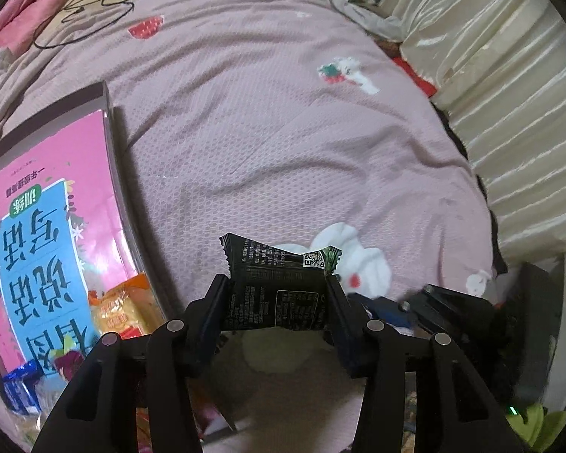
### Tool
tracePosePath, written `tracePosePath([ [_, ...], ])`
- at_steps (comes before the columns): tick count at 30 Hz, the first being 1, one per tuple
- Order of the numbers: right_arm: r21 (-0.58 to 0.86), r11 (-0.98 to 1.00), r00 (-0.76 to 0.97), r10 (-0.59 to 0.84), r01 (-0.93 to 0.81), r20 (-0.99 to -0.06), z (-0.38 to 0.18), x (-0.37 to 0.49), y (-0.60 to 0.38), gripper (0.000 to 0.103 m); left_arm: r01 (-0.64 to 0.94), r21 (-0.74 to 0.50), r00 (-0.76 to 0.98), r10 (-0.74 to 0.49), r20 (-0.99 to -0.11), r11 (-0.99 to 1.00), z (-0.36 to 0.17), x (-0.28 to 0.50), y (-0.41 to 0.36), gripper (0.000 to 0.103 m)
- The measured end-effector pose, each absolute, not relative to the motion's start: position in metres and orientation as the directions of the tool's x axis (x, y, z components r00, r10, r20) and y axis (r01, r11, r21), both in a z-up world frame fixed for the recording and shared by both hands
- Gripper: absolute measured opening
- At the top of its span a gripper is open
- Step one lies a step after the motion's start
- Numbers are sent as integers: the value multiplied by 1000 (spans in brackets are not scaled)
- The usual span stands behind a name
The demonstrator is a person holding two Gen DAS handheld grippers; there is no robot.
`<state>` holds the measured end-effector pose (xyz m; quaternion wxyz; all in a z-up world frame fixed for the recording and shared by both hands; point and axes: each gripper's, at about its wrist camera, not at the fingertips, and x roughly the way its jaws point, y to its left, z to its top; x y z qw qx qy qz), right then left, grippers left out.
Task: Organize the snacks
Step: 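Carry black packet with left tool while right carries Snickers bar to the tray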
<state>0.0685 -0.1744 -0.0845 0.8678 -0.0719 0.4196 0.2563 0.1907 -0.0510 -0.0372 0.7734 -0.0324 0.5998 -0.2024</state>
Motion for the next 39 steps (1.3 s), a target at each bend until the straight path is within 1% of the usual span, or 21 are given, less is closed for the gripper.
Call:
tracePosePath([
  [3,90,863,500,370,-497,-783,-89,72,-171,30,273,-301,218,-363,-906,914,-28,184,-48,52],
  [10,7,846,530,340,-533,-777,-95,68,-156,30,262,-333,265,-400,-877,906,-5,169,-38,52],
  [12,-9,847,540,331,-532,-774,-96,73,-149,29,263,-338,278,-406,-870,904,2,164,-33,52],
  [14,17,854,540,344,-520,-768,-95,75,-150,28,263,-343,292,-413,-863,902,9,161,-31,52],
  [16,84,860,541,389,-503,-746,-87,75,-159,28,260,-346,309,-417,-855,902,17,157,-26,52],
  [19,166,855,573,461,-491,-678,-68,73,-172,28,244,-354,333,-420,-844,903,24,153,-17,52],
  [21,177,853,607,482,-492,-632,-55,68,-178,28,231,-358,356,-421,-834,905,31,150,-9,52],
  [26,209,845,648,516,-492,-560,-29,64,-175,28,207,-368,404,-421,-812,907,45,138,15,52],
  [32,244,819,651,565,-520,-507,-9,49,-163,28,141,-358,463,-381,-801,923,53,120,53,52],
  [39,229,787,628,602,-574,-493,0,30,-131,28,35,-369,514,-333,-791,929,53,101,103,52],
])
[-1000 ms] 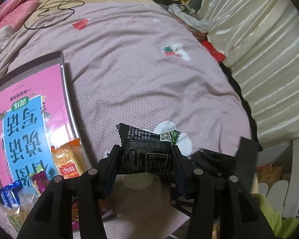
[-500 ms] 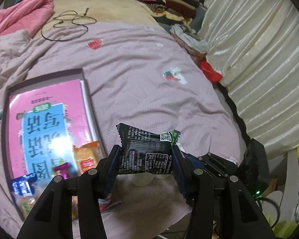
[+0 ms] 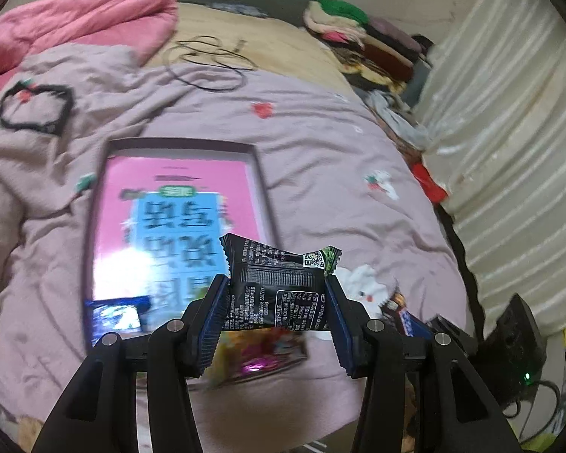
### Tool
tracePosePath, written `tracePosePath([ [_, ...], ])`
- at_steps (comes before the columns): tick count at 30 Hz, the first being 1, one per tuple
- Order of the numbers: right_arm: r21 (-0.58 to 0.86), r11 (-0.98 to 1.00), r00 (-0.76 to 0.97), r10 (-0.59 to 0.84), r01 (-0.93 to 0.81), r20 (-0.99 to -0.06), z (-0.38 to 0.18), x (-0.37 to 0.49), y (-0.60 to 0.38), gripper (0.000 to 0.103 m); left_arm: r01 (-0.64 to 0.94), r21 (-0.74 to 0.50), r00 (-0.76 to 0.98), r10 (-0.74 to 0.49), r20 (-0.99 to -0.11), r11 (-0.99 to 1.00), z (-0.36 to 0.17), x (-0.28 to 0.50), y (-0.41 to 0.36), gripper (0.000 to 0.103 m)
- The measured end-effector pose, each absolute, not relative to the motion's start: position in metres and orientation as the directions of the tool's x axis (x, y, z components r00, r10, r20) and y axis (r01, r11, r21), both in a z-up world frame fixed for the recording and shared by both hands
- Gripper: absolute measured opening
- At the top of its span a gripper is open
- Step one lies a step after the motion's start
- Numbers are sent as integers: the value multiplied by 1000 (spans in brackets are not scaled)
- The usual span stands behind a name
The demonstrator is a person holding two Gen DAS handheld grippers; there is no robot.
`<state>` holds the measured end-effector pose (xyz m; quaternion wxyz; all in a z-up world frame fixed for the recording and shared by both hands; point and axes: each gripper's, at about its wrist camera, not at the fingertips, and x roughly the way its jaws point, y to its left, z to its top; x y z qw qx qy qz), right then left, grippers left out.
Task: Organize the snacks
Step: 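Carry black packet with left tool while right carries Snickers bar to the tray, then lower Snickers onto tray with right tool while left lowers and releases black packet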
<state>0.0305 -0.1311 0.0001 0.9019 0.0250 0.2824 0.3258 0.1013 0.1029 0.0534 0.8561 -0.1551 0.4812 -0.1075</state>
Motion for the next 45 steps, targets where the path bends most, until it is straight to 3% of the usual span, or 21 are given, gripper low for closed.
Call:
tracePosePath([
  [19,159,748,584,616,-645,-528,2,11,-61,28,-124,-389,579,-252,-775,913,31,66,177,52],
  [30,128,785,604,559,-606,-567,-3,19,-45,28,-141,-282,614,-139,-777,949,21,64,178,52],
  [45,107,825,617,494,-555,-613,-15,36,-32,28,-100,-233,583,-133,-801,967,-10,77,152,52],
])
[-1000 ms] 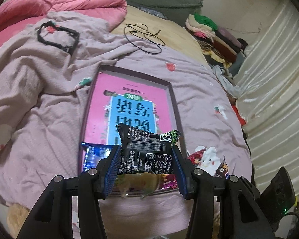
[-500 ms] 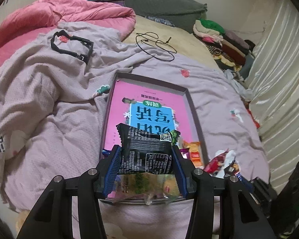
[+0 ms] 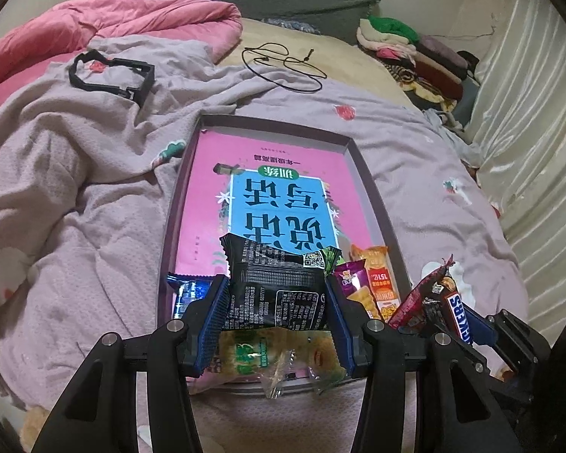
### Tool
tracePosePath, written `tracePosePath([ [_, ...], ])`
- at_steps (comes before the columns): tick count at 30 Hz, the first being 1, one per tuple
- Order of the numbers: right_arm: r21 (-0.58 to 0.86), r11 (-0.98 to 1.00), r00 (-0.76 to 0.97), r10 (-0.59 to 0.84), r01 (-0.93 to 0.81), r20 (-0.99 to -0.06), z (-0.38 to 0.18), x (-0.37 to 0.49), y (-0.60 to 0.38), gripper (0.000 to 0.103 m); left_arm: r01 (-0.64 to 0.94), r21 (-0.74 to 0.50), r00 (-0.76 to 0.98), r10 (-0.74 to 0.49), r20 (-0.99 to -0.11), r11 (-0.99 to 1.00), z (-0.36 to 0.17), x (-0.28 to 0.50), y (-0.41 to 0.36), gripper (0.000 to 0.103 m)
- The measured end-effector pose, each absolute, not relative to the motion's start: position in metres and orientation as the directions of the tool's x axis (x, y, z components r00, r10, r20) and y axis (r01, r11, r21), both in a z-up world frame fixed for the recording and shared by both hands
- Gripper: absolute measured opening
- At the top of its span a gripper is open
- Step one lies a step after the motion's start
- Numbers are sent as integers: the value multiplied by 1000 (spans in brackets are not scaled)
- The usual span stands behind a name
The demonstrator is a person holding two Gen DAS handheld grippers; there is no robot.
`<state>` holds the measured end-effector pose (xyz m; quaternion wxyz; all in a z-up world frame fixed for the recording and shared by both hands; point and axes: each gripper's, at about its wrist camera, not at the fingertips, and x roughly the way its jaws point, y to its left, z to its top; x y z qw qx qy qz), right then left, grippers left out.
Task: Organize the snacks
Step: 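Lower Snickers onto tray with right tool while left lowers and releases black packet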
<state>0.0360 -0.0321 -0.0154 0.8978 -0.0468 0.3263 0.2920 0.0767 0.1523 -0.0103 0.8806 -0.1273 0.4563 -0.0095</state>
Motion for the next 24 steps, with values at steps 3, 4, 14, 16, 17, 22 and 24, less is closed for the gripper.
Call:
tracePosePath([
  [3,108,825,615,493,-554,-615,-18,37,-32,28,-97,-224,583,-127,-802,970,-12,77,150,52],
  [4,108,826,614,493,-554,-616,-19,38,-32,28,-94,-221,582,-126,-803,971,-12,78,149,52],
  [14,96,838,615,466,-537,-636,-31,53,-29,28,-91,-213,572,-124,-811,973,-20,80,147,52],
  [16,96,841,613,461,-532,-641,-34,57,-27,28,-93,-213,570,-123,-812,973,-21,81,147,52],
  [17,98,842,611,459,-530,-645,-36,60,-26,28,-93,-212,569,-123,-813,973,-22,81,148,52],
  [22,102,845,597,452,-525,-663,-43,66,-21,28,-96,-209,561,-120,-819,973,-26,82,148,52],
  [24,94,844,596,447,-528,-667,-45,67,-18,29,-96,-206,560,-119,-820,974,-27,82,148,52],
])
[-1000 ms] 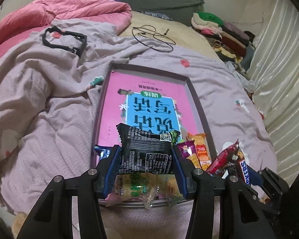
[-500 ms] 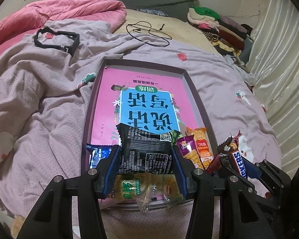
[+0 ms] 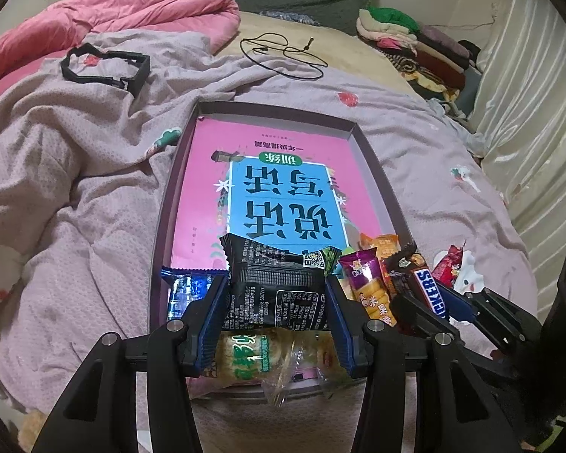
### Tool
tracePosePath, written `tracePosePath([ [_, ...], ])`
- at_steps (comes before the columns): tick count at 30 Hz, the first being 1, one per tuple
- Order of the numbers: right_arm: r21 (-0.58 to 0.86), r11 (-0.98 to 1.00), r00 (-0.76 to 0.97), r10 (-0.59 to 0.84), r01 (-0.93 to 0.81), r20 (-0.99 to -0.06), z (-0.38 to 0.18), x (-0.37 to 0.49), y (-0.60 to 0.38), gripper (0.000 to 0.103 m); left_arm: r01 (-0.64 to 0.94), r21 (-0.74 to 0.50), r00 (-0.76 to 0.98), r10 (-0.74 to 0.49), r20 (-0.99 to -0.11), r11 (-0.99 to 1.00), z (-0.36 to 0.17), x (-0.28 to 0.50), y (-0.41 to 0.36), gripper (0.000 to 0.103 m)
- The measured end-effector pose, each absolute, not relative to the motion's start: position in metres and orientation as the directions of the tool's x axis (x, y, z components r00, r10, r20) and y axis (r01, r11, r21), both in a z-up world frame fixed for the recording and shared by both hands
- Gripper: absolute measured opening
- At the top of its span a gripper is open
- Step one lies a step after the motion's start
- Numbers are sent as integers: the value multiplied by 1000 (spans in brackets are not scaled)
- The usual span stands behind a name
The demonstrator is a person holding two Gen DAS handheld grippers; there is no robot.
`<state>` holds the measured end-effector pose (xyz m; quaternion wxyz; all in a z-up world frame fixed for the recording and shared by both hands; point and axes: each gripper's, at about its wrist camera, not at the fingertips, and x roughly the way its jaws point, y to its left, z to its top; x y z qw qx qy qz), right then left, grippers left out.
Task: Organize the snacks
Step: 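Lower Snickers onto tray with right tool while left lowers and releases black packet, then open both tools and withdraw them away from the filled tray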
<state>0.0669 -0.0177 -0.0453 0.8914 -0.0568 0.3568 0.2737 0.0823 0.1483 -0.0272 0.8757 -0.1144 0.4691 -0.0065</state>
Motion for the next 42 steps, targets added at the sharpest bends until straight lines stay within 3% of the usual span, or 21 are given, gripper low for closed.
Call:
tracePosePath([
  [9,76,829,613,468,-554,-637,-37,58,-14,32,-98,-200,550,-114,-827,975,-29,83,148,54],
  [19,59,834,656,473,-549,-588,-17,44,-24,43,-88,-191,573,-108,-813,978,-20,80,146,67],
  [25,52,837,700,489,-545,-521,4,26,-35,54,-83,-216,632,-116,-766,973,4,68,147,75],
  [30,44,842,727,489,-537,-483,23,9,-48,71,-105,-209,683,-82,-726,972,26,40,140,80],
  [42,60,881,723,423,-470,-546,17,-26,-85,87,-180,-106,639,34,-769,978,9,-23,110,84],
])
